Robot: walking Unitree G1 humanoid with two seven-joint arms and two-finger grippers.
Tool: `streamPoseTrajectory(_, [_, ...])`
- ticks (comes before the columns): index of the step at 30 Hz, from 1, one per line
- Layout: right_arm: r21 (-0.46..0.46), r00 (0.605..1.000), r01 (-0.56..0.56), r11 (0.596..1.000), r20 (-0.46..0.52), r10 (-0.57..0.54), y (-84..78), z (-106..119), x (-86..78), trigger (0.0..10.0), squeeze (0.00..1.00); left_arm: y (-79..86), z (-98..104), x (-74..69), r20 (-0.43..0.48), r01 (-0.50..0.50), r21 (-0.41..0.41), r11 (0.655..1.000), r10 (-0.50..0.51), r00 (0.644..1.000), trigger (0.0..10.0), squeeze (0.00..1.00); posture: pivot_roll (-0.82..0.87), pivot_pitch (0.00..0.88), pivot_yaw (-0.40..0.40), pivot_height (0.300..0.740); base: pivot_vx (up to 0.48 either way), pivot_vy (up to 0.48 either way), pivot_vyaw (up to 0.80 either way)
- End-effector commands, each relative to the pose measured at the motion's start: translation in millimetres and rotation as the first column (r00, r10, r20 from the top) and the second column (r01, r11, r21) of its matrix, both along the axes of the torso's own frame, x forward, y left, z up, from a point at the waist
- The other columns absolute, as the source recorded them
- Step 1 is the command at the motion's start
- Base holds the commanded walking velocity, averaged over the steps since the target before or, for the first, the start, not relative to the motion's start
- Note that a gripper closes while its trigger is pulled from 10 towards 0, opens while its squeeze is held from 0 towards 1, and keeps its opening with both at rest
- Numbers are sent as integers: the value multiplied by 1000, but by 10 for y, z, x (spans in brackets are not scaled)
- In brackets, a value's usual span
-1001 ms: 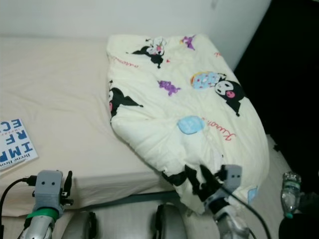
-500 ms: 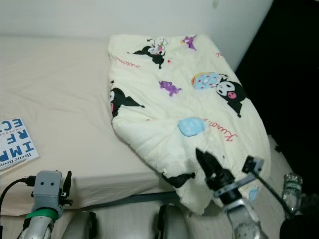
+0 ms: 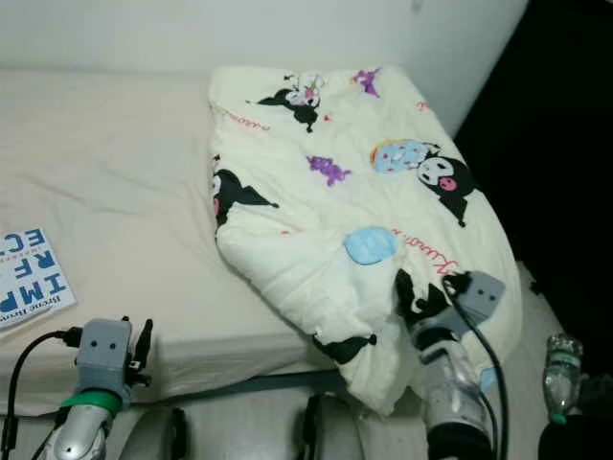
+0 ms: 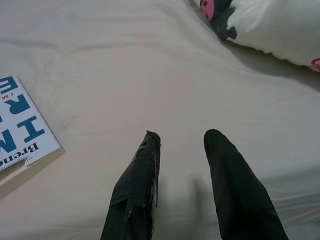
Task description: Clean up the room
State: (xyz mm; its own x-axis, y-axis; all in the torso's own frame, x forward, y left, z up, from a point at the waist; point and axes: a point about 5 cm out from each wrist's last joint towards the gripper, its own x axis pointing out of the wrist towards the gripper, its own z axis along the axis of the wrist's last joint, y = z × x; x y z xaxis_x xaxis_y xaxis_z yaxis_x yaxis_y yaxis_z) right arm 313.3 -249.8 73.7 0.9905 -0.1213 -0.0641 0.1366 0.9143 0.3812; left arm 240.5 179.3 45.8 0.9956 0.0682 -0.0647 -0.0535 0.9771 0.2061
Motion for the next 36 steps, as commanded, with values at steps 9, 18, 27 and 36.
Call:
streamPoseTrajectory(9, [-49, 995, 60, 997, -75, -64, 51, -130, 68, 0, 0, -46, -25, -36, -12, 59, 42, 997, -59, 998, 10000, 0, 54, 74, -2, 606, 0, 0, 0])
streamPoseTrajectory(18, [-56, 993, 87, 995, -72, -91, 101, -90, 142, 0, 0, -119, -34, -55, -17, 105, 73, 992, -104, 994, 10000, 0, 60, 67, -7, 606, 0, 0, 0])
streamPoseTrajectory(27, [194, 944, 330, 924, -64, -323, -150, -62, 107, 0, 0, -146, -51, -73, -21, 109, 78, 991, -108, 994, 10000, 0, 64, 69, -11, 606, 0, 0, 0])
streamPoseTrajectory(36, [187, 928, 370, 910, -115, -354, -215, -114, 72, 10000, 0, -66, -57, -87, -29, 86, 85, 993, -84, 996, 10000, 0, 67, 72, -7, 606, 0, 0, 0])
